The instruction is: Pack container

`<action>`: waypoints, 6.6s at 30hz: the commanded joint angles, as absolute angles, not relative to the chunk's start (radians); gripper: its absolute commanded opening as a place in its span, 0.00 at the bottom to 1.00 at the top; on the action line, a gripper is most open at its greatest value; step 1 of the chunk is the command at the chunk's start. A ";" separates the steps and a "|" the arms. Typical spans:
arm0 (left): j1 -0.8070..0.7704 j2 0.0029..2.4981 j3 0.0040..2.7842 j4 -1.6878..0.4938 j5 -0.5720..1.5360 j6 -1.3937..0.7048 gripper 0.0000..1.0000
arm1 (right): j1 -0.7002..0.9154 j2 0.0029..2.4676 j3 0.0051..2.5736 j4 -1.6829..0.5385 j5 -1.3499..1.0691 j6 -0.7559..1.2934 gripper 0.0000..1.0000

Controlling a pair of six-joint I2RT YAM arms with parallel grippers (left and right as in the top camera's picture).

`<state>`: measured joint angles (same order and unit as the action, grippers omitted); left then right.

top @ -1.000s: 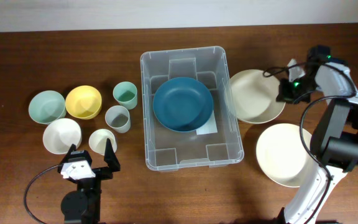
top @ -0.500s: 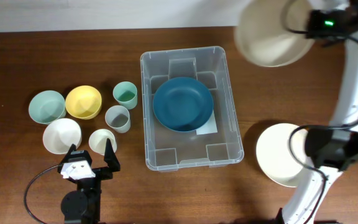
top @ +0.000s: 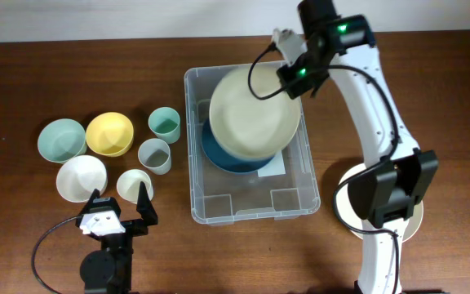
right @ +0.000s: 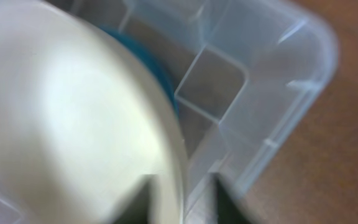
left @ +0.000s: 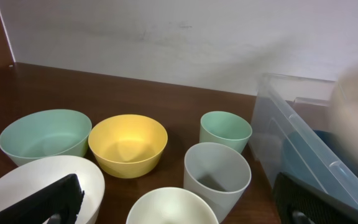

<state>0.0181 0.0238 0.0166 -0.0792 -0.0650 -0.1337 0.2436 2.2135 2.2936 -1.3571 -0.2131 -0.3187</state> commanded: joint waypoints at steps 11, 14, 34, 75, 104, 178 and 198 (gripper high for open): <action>0.018 0.017 0.009 -0.076 -0.075 -0.117 1.00 | 0.167 2.211 2.568 -1.476 -0.017 -0.181 0.73; 0.018 0.017 0.009 -0.076 -0.075 -0.117 0.99 | 0.075 2.211 2.669 -1.652 -0.010 -0.178 0.73; 0.018 0.017 0.009 -0.076 -0.075 -0.117 0.99 | -0.404 1.801 2.598 -1.699 -0.120 -0.110 0.93; 0.018 0.017 0.009 -0.076 -0.075 -0.117 1.00 | -0.686 1.765 1.056 -0.974 -0.296 0.013 0.60; 0.018 0.017 0.009 -0.076 -0.075 -0.117 1.00 | -0.688 1.757 1.104 -0.822 -0.307 -0.276 0.04; 0.018 0.017 0.009 -0.076 -0.075 -0.117 0.99 | -0.517 1.920 2.111 -1.174 0.087 -0.148 0.99; 0.018 0.017 0.009 -0.076 -0.076 -0.117 0.99 | -0.517 1.920 2.111 -1.174 0.087 -0.148 0.99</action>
<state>0.0181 0.0231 0.0166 -0.0788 -0.0650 -0.1337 -0.5159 1.9194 2.0964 -1.1748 0.0925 -0.1570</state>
